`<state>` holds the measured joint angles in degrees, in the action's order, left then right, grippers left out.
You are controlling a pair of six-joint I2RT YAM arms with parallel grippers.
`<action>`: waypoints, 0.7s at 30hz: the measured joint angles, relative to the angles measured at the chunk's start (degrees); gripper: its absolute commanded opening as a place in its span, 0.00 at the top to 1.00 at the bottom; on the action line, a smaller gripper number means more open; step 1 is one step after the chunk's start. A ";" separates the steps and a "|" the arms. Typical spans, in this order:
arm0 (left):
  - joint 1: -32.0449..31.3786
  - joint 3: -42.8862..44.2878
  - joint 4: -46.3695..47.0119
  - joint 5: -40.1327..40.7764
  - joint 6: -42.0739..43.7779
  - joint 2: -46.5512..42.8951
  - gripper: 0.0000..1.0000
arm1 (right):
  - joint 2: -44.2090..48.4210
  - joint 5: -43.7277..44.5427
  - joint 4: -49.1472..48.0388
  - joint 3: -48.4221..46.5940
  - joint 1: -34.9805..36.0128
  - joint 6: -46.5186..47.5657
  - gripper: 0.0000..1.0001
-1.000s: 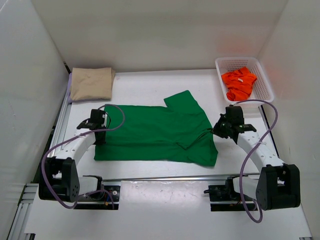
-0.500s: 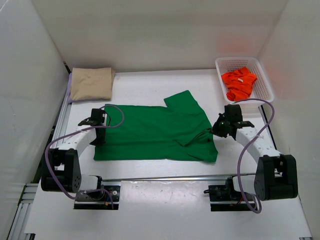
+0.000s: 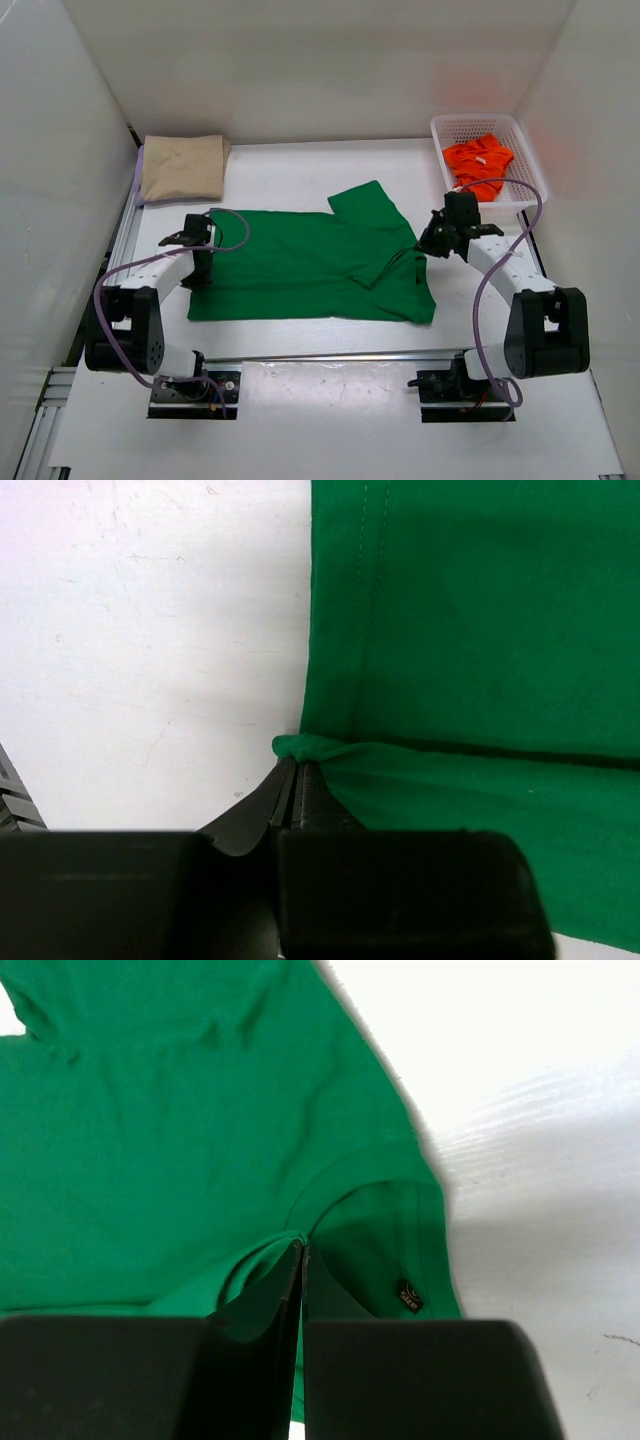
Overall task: Fold and stack the t-shirts
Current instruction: Fold the flattened tshirt in 1/3 of the way
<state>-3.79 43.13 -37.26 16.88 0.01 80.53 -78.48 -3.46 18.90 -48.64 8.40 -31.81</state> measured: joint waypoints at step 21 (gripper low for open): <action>0.00 0.13 -0.04 -0.15 0.02 1.29 0.77 | -7.78 -1.20 0.70 -7.32 0.74 1.49 0.80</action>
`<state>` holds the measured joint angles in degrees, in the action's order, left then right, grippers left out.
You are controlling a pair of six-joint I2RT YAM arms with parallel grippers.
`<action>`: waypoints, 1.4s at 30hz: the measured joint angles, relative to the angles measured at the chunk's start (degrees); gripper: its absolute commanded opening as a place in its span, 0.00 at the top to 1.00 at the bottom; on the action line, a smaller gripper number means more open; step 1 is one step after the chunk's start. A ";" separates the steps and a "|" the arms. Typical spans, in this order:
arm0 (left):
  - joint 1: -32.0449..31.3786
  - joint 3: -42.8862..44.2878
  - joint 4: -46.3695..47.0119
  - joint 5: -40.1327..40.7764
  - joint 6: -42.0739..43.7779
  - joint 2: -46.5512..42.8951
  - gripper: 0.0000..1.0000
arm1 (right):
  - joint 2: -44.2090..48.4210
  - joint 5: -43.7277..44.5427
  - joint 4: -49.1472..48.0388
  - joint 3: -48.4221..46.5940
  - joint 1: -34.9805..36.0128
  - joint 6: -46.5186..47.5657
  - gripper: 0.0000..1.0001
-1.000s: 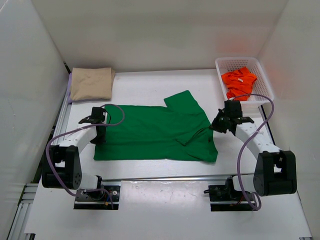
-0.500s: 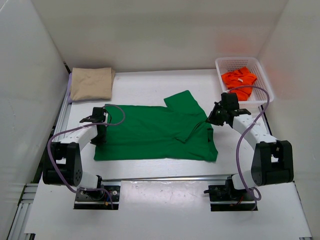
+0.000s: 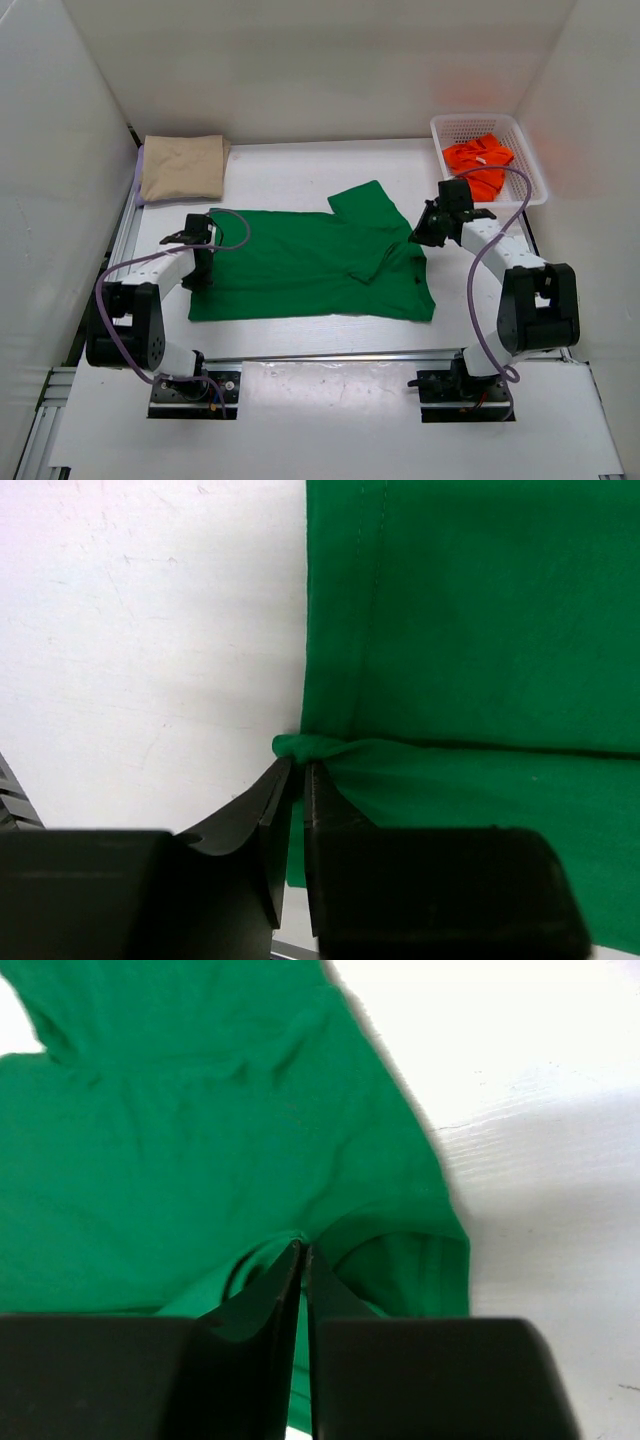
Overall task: Fold and stack the t-shirts
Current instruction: Fold the flattened tshirt in 1/3 of the way
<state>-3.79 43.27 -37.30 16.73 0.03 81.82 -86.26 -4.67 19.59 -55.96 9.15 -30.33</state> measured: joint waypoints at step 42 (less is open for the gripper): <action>6.67 0.81 -9.22 -13.88 -0.55 3.10 0.70 | 18.27 -0.39 14.78 25.22 1.01 -10.40 0.77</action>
<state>2.87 44.07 -46.52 2.85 -0.51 84.93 -67.99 -5.06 34.37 -30.74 10.15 -40.73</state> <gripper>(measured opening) 0.402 0.431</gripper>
